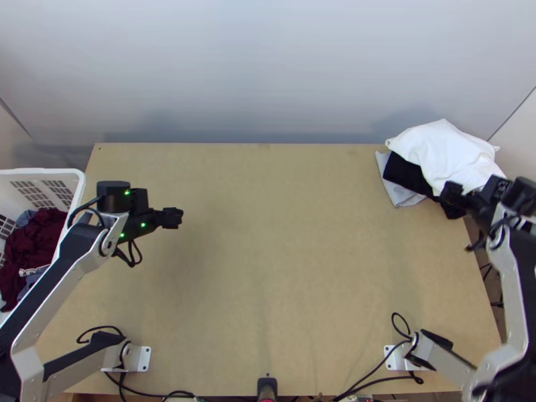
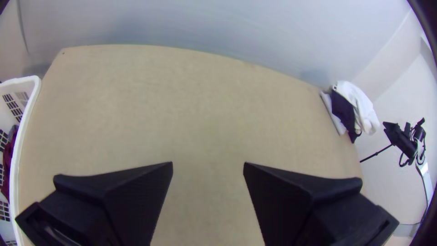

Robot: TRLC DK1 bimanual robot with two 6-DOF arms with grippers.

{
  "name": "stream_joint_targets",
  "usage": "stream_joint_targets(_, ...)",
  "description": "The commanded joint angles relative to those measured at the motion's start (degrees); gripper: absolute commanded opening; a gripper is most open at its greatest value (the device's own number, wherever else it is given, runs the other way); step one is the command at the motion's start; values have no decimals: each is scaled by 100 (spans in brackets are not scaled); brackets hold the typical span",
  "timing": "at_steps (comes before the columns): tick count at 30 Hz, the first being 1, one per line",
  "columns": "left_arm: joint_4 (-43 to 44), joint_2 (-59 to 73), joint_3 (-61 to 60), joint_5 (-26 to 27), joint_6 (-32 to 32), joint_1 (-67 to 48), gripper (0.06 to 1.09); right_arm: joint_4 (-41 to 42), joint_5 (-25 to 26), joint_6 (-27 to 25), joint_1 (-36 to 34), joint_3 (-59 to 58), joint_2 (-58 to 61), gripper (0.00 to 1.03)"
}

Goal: Fold the t-shirt

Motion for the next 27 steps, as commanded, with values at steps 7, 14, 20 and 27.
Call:
stream_joint_targets(7,217,-1207,-634,3,442,684,86,-305,63,154,1690,-1943,-2734,99)
stream_joint_targets(14,674,-2130,-1408,-6,495,851,99,-121,107,-136,2868,-2628,-3895,99)
stream_joint_targets(20,1272,-3149,-2427,-147,380,737,99,266,107,-531,3492,-3419,-4765,99)
stream_joint_targets(27,2520,-4309,-3798,-270,416,895,99,1734,178,58,3456,-4773,-5600,99)
